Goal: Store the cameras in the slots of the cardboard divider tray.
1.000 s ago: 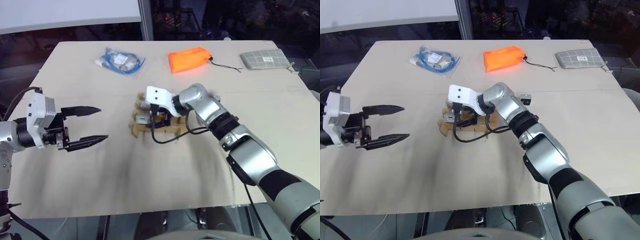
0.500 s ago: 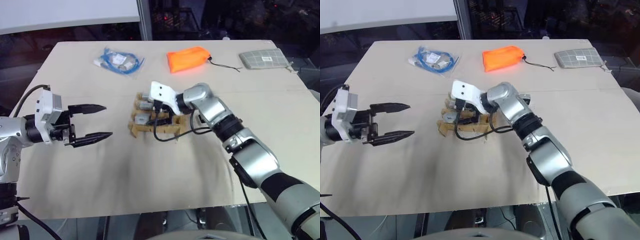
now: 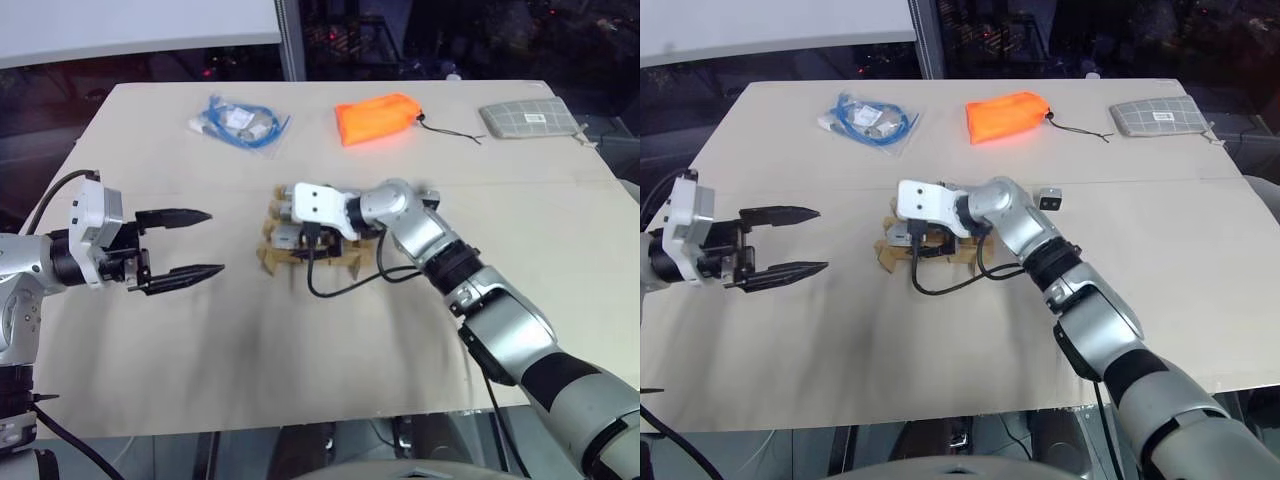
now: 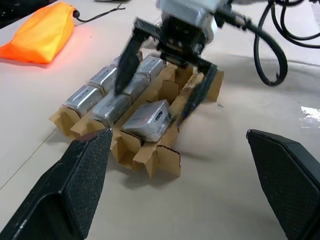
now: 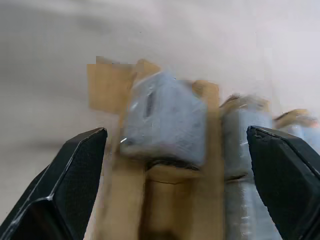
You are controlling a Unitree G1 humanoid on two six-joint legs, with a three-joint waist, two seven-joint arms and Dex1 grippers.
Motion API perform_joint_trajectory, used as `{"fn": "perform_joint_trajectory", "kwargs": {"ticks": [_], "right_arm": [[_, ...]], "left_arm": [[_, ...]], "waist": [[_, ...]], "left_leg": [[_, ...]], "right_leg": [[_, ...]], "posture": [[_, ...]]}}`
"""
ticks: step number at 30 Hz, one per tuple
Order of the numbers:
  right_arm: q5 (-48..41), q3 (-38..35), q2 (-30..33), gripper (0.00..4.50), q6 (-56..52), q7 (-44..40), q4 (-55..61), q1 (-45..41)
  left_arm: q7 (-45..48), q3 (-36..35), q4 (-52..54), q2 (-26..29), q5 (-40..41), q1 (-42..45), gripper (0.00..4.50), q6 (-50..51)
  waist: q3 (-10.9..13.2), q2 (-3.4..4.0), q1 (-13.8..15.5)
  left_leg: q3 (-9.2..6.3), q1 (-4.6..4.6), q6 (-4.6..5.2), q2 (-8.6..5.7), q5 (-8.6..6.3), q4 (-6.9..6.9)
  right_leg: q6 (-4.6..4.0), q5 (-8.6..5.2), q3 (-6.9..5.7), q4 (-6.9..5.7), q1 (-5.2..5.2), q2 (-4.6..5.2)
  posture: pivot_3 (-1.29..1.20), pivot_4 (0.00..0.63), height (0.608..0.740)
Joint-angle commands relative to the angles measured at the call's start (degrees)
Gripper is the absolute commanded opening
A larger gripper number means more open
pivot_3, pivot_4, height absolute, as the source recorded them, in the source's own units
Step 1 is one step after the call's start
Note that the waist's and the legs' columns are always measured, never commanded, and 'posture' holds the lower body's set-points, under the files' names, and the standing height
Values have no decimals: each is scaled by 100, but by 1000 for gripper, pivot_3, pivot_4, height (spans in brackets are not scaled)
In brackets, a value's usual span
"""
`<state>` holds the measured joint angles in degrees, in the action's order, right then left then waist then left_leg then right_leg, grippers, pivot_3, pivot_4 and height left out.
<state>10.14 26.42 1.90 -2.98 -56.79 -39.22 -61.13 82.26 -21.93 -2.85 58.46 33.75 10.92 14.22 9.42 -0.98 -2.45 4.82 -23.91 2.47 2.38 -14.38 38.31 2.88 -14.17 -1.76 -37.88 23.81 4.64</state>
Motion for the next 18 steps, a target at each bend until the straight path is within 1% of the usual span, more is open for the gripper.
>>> {"fn": "perform_joint_trajectory", "kwargs": {"ticks": [1, 2, 3, 4, 5, 8, 9, 16, 18], "right_arm": [[96, 15, 34, 3923, 256, 103, 254, -45], [100, -3, 30, 3678, 255, 131, 245, -34], [98, -27, 25, 3173, 256, 158, 235, -30], [88, -56, 16, 2803, 248, 184, 222, -39], [79, -81, 9, 2214, 237, 204, 213, -49], [14, -174, -6, 876, 182, 254, 221, -108], [-12, -202, -12, 706, 159, 263, 243, -113], [-205, -291, -47, 689, -97, 226, 340, -77], [-445, -438, -118, 687, -494, 136, 405, -93]], "left_arm": [[-12, -123, 96, 61, 56, 66, 4500, -26], [-13, -117, 95, 59, 56, 71, 4500, -23], [-14, -113, 97, 58, 57, 74, 4500, -21], [-15, -108, 95, 57, 57, 79, 4500, -17], [-16, -105, 96, 56, 57, 80, 4500, -14], [-11, -94, 88, 54, 54, 89, 4500, -13], [-12, -93, 92, 52, 54, 89, 4500, -12], [-24, -84, 90, 35, 49, 90, 4500, -16], [-28, -85, 89, 33, 47, 89, 4500, -20]], "waist": [[0, 0, 0], [0, 0, 0], [0, 0, 0], [1, 0, 1], [1, 0, 0], [0, -2, -1], [0, -1, -1], [0, -1, 1], [0, -1, 1]], "left_leg": [[0, 0, 0, 0, 0, 0], [-1, 0, 0, 0, 0, 0], [-2, 0, 0, 0, 0, 0], [-2, 0, 0, 1, 0, 0], [-1, 0, 0, 0, 0, 0], [-2, 3, -2, 1, 1, 1], [-3, 5, -3, 2, 2, 1], [-6, 5, -7, 3, 5, 1], [-6, 5, -7, 4, 5, 1]], "right_leg": [[0, 0, 0, 0, 0, 0], [0, 0, 0, 0, 0, -1], [0, 0, 0, 0, 0, -1], [0, 0, 0, 0, 0, -1], [0, 0, 0, -1, 0, -1], [0, 0, 0, -6, -1, -1], [0, 0, 0, -8, -2, -1], [-1, 0, -1, -10, -2, -2], [-1, 0, -1, -10, -2, -2]], "posture": [[0, 150, 740], [0, 150, 740], [0, 150, 740], [0, 150, 740], [0, 150, 740], [0, 150, 740], [0, 150, 740], [0, 150, 740], [0, 150, 740]]}}
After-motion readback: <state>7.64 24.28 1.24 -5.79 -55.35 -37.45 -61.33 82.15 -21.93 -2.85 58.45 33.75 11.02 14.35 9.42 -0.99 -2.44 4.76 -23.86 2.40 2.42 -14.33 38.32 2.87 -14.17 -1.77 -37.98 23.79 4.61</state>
